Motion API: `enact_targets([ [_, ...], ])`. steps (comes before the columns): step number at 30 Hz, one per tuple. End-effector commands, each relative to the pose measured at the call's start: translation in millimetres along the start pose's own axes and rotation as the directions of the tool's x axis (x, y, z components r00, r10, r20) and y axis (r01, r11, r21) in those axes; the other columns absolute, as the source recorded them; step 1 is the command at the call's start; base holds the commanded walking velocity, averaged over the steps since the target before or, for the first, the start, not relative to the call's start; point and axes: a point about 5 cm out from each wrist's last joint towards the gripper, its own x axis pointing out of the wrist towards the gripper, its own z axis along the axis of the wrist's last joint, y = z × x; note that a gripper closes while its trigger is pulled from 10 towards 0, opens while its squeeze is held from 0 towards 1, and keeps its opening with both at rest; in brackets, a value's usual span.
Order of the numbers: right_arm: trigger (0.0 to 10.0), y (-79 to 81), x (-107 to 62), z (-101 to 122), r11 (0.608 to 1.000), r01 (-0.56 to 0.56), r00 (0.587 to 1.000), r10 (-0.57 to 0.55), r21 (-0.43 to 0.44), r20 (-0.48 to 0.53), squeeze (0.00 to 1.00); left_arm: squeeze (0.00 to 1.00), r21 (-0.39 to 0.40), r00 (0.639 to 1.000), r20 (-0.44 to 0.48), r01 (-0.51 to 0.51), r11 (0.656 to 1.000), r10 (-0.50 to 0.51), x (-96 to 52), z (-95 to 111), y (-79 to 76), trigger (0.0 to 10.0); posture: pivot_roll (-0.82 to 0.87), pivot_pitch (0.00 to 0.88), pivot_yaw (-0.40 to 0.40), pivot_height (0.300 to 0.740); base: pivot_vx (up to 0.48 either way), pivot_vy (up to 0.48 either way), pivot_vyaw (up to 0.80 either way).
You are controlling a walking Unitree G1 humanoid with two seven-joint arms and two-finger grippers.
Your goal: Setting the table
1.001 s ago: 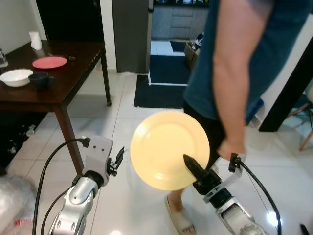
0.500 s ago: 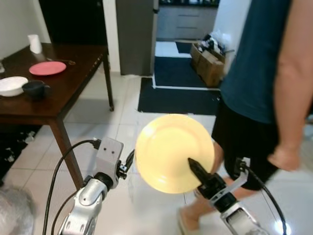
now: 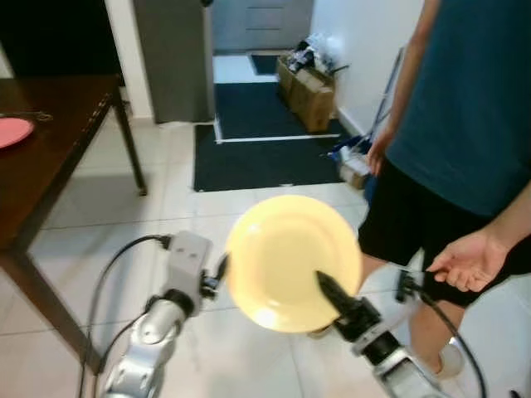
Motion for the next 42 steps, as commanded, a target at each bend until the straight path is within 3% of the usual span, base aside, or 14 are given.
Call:
enact_targets([
  [1,10.0,2.3,2.1,-1.0,1.000,-0.012,1.000,0.012,0.015,0.007,0.00,0.00,0.008,1.000,-0.021,-0.009,1.000,0.009,-1.0,-6.1,3.4,10.0,0.00,0.041,0.044,0.740,0.480,0.000,-0.76],
  [11,10.0,2.0,1.3,-1.2,1.000,-0.004,1.000,0.004,0.013,0.007,0.00,0.00,0.004,1.000,-0.018,-0.013,1.000,0.013,-0.9,-6.8,5.4,10.0,-0.01,0.037,0.053,0.740,0.480,0.000,-0.69],
  [20,10.0,2.3,-8.5,-3.1,1.000,0.020,1.000,-0.021,0.012,0.017,0.00,0.00,-0.001,1.000,-0.029,0.003,1.000,-0.003,-1.9,-9.2,1.1,10.0,-0.02,0.072,0.065,0.740,0.480,0.000,0.00],
  [42,10.0,9.3,-8.5,4.7,0.999,0.020,0.996,-0.023,0.039,0.084,0.00,0.00,-0.017,0.999,-0.041,0.017,1.000,-0.017,-2.7,-12.2,-6.0,10.0,-0.03,0.097,0.076,0.740,0.480,0.000,0.00],
])
